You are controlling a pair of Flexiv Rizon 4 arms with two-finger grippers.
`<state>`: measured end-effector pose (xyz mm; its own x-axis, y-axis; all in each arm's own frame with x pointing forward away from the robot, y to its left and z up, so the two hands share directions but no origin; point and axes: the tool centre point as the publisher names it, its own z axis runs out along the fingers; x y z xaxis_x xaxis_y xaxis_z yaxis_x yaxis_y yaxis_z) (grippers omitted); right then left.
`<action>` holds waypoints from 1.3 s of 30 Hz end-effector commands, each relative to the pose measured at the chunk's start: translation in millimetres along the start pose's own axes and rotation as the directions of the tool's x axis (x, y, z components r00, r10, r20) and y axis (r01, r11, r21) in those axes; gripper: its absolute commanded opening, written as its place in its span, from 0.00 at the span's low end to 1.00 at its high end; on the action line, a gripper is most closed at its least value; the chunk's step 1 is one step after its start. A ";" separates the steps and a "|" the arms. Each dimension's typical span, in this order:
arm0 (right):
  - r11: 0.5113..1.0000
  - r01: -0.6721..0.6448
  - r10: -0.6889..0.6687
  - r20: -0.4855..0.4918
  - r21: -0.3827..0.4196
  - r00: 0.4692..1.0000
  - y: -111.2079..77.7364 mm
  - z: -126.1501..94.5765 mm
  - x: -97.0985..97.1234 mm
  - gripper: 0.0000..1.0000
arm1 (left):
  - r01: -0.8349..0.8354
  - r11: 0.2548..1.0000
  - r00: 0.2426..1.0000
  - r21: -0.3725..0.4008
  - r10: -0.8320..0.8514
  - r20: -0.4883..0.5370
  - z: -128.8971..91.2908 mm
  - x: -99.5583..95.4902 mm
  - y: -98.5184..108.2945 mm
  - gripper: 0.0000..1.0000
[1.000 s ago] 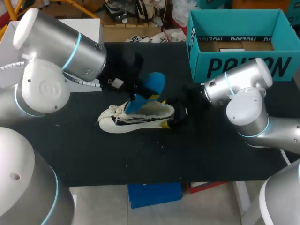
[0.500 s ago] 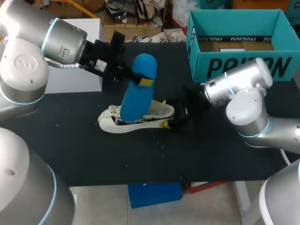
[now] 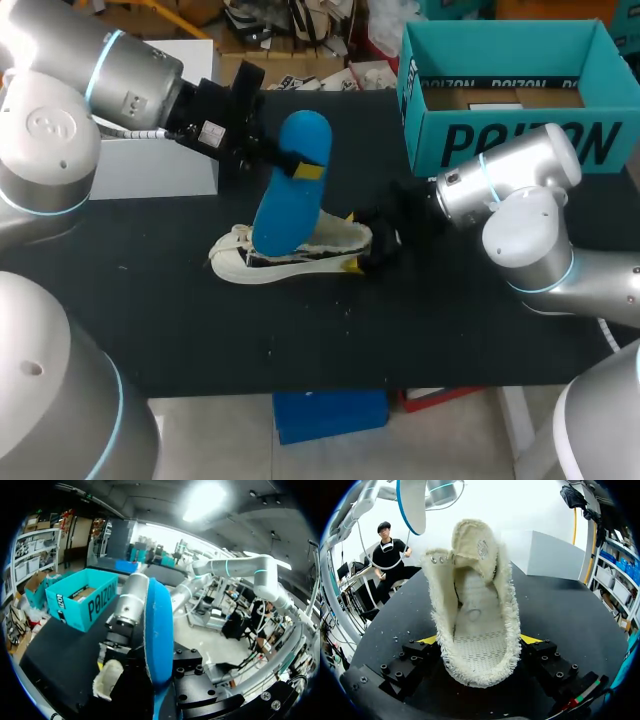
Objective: Take the shoe out of the shoebox, open the shoe tongue, remove and reinsert the insole, then place the shoe into the shoebox
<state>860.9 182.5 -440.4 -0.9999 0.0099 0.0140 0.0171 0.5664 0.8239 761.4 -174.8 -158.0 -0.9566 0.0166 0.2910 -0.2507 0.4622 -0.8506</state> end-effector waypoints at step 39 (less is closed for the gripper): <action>1.000 -0.001 0.001 0.000 0.003 1.000 -1.7 1.2 -1.9 0.00 | 0.185 0.927 0.980 0.326 -0.149 -0.134 -40.9 72.2 -135.2 0.00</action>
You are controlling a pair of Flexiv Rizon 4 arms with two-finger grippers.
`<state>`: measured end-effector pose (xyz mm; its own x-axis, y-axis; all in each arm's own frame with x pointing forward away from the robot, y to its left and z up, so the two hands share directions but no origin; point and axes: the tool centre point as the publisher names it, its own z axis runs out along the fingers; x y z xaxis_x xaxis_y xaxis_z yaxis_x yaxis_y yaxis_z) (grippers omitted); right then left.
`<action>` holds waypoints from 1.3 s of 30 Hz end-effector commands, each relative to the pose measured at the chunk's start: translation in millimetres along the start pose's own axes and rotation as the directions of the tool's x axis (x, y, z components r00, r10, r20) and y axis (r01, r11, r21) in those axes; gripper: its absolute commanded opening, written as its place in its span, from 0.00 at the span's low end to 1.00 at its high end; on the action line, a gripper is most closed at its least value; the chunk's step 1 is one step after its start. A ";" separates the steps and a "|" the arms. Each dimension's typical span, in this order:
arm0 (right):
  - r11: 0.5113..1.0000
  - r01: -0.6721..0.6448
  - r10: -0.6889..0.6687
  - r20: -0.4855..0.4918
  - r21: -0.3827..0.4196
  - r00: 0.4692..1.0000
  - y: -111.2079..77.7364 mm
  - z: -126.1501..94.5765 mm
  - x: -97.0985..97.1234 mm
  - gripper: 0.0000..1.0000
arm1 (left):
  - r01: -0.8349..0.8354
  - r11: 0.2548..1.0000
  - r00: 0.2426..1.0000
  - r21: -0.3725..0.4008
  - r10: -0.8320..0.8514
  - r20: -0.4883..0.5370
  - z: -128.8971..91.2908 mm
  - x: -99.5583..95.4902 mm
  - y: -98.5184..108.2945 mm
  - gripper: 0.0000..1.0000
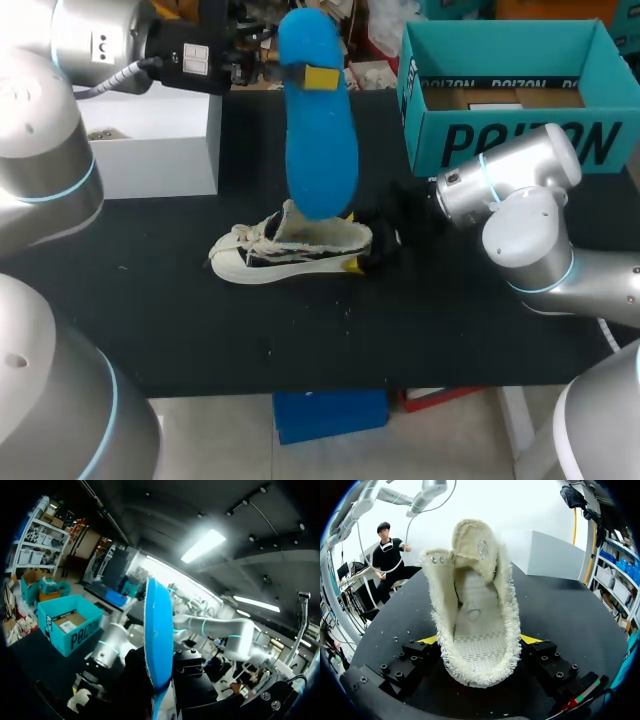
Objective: Take the shoe out of the shoebox, open the shoe tongue, remove and reinsert the insole, then place the shoe into the shoebox
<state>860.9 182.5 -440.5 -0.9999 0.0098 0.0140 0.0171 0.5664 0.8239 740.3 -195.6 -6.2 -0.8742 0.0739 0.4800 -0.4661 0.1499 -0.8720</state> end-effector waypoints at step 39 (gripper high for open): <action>0.892 -0.092 0.114 -0.023 0.443 0.993 21.2 -26.1 1.8 1.00 | -0.038 0.999 0.999 0.033 0.038 -0.019 11.8 29.6 -6.2 0.00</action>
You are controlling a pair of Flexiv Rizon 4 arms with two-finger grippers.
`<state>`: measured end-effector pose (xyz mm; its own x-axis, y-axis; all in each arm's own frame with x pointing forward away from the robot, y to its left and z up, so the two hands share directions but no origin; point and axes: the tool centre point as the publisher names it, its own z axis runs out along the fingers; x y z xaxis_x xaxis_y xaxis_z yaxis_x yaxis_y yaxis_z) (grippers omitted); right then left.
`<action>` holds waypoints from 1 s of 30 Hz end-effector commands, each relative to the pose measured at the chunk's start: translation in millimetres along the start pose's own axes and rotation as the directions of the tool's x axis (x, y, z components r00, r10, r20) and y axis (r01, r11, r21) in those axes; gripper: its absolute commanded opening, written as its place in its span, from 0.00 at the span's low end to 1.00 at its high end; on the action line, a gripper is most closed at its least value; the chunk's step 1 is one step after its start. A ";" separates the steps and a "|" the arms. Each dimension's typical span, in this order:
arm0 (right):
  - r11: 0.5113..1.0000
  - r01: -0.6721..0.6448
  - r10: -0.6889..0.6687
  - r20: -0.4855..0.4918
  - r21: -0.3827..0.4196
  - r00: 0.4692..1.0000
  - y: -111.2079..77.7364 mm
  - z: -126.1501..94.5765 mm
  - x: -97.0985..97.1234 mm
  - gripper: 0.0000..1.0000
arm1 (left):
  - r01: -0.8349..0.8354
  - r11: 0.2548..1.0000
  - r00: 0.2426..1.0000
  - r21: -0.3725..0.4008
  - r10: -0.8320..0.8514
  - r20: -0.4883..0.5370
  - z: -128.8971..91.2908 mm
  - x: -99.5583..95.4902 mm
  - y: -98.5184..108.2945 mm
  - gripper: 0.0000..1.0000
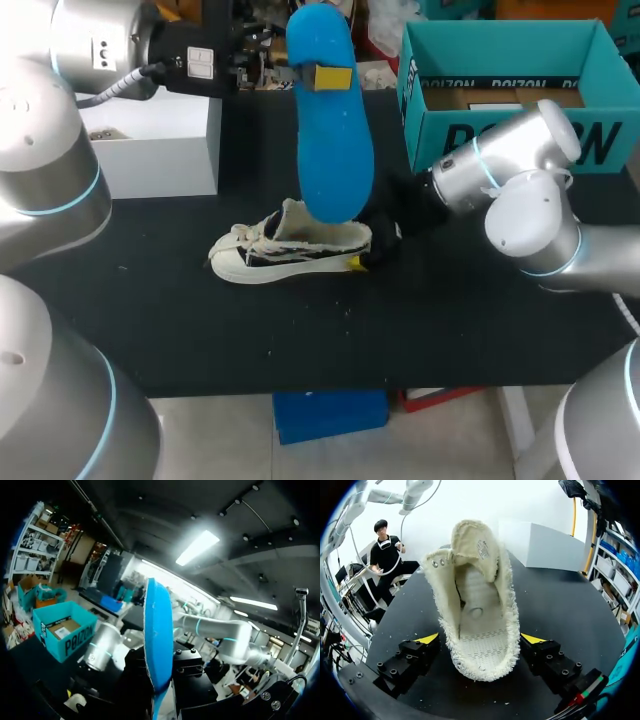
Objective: Take the shoe out of the shoebox, open the shoe tongue, remove and reinsert the insole, then place the shoe into the shoebox
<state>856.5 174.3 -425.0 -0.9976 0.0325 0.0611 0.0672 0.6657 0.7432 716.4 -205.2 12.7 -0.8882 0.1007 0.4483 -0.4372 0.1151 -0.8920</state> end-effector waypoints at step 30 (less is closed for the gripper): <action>0.572 -0.008 -0.060 0.052 0.820 0.997 17.4 -24.0 -3.4 1.00 | 0.000 1.000 1.000 0.000 0.000 0.003 0.9 0.3 0.6 0.00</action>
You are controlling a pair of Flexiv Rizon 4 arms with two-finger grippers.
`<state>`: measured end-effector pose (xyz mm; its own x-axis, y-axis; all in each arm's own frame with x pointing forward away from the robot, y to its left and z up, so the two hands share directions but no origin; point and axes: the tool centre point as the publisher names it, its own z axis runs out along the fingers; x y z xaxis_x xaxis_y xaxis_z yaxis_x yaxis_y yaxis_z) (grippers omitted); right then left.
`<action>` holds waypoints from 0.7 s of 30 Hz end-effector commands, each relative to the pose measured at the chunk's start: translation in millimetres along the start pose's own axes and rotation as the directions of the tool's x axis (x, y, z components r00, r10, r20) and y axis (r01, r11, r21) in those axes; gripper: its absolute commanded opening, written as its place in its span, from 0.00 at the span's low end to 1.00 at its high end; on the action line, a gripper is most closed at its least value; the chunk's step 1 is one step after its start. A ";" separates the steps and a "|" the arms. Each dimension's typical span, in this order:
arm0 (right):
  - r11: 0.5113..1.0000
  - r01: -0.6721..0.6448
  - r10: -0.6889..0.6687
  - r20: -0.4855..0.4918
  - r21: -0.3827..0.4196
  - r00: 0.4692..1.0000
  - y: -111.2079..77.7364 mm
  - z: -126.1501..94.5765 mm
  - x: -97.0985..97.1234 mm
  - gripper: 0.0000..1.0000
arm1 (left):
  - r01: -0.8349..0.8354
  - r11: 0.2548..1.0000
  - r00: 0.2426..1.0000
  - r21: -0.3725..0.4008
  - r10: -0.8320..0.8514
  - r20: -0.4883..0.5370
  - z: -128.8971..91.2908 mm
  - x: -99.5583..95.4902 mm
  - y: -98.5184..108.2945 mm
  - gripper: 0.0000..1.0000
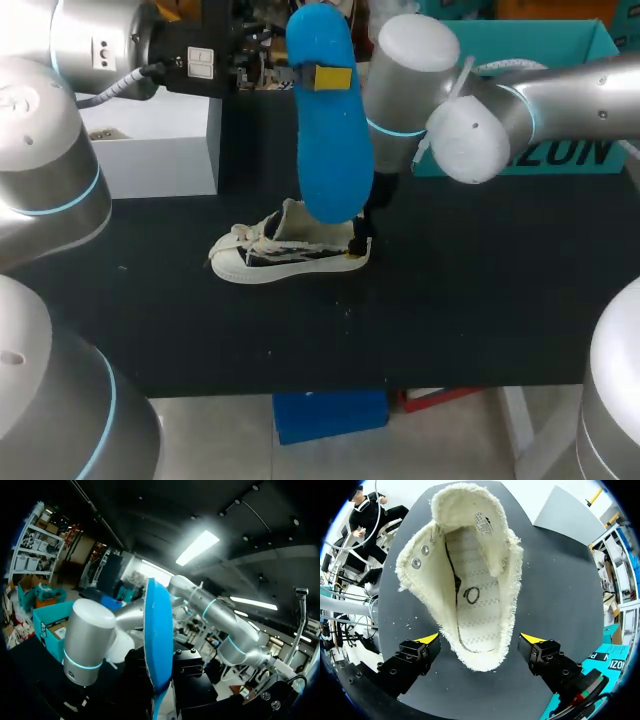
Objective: Take the shoe out of the shoebox, open the shoe tongue, remove and reinsert the insole, then place the shoe into the shoebox
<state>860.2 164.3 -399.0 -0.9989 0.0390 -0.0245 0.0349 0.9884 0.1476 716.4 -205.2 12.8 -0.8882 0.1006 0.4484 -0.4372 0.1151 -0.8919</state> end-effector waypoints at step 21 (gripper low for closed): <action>0.985 0.061 -0.057 -0.029 0.161 0.998 8.9 5.5 -4.8 1.00 | 0.000 1.000 1.000 0.000 0.000 0.003 0.9 0.2 0.7 0.00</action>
<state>865.1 174.8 -401.5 -0.9998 -0.0193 -0.0058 -0.0192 0.9996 -0.0198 716.4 -205.1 12.8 -0.8882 0.1006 0.4484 -0.4372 0.1151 -0.8919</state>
